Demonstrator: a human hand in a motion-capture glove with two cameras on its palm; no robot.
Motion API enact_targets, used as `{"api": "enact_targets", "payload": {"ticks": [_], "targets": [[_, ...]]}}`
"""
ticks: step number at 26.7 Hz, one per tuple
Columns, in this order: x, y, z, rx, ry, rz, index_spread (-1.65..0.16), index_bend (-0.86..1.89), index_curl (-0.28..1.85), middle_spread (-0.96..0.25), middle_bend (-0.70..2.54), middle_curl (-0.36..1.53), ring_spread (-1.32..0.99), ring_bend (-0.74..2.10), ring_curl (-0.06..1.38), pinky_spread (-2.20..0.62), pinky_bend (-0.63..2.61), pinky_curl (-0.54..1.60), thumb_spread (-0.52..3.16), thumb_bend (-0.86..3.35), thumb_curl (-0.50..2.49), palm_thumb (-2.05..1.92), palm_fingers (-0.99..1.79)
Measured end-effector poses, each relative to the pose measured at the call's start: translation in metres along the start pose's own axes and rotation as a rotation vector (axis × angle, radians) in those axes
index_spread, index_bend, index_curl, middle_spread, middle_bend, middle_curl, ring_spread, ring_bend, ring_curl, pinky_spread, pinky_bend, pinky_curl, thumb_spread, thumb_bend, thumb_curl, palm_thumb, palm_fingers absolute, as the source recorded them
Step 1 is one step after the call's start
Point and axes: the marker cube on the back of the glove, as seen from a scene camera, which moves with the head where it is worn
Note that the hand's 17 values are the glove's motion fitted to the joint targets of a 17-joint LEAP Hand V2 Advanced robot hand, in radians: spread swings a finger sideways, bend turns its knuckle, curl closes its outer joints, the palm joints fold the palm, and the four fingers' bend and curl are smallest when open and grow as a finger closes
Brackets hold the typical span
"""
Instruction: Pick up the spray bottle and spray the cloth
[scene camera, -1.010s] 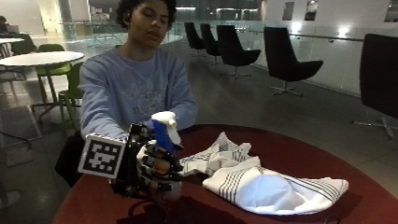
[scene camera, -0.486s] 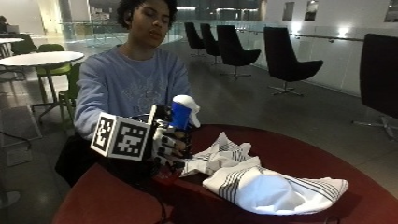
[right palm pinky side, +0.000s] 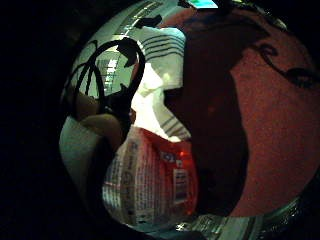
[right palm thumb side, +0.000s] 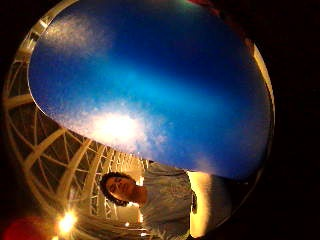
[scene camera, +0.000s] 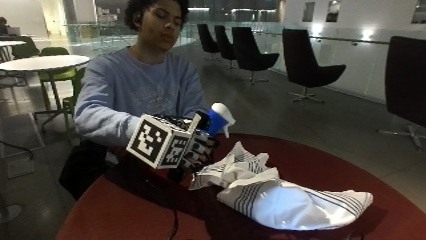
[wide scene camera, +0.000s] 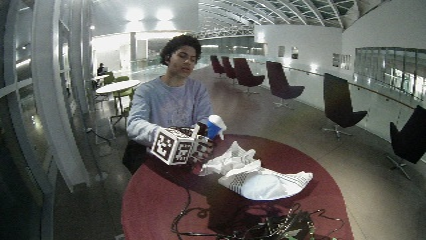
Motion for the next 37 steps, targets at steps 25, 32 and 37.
{"api": "enact_targets", "payload": {"ticks": [25,32,37], "targets": [[-0.009,-0.028,0.039,-0.192,0.130,0.202,-0.20,0.14,0.42,-0.10,0.40,0.49,-0.07,0.59,0.40,0.11,0.24,0.36,0.67,-0.03,0.64,0.93,1.16],[-0.008,-0.031,0.039,-0.172,0.144,0.229,-0.20,0.14,0.42,-0.10,0.40,0.49,-0.07,0.59,0.40,0.11,0.24,0.36,0.68,-0.03,0.64,0.93,1.17],[-0.006,-0.031,0.039,-0.163,0.168,0.228,-0.20,0.14,0.42,-0.10,0.40,0.49,-0.07,0.59,0.40,0.11,0.24,0.36,0.68,-0.03,0.64,0.93,1.17]]}}
